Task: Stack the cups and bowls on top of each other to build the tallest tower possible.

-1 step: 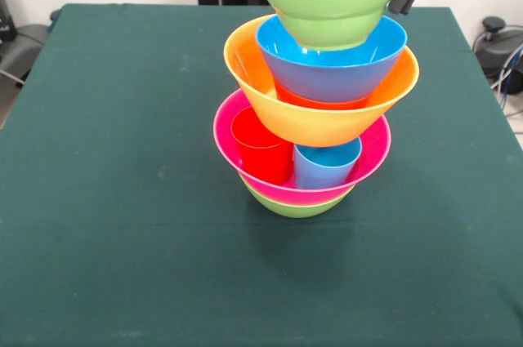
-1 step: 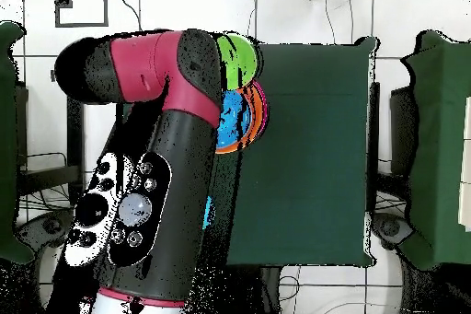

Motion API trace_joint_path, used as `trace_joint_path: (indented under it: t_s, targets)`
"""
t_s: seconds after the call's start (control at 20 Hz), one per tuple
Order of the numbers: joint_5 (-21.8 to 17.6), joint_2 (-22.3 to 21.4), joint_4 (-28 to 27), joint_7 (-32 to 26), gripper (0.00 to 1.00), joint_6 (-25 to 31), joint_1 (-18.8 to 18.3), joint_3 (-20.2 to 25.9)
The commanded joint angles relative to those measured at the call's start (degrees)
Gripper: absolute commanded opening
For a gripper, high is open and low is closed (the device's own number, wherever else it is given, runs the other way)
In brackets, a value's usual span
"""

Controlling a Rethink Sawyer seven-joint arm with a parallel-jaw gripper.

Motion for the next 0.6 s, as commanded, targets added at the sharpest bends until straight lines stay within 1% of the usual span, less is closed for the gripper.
trace_joint_path:
  t_s: [0.05,0.3,0.6]
  targets:
    - [-3.6,2.1,5.9,2.0,0.0,-2.2,1.0,4.2]
    - [-4.0,1.9,6.9,2.5,0.0,-3.5,1.3,3.8]
    - [-3.9,1.9,7.9,3.6,0.0,-6.6,1.4,3.7]
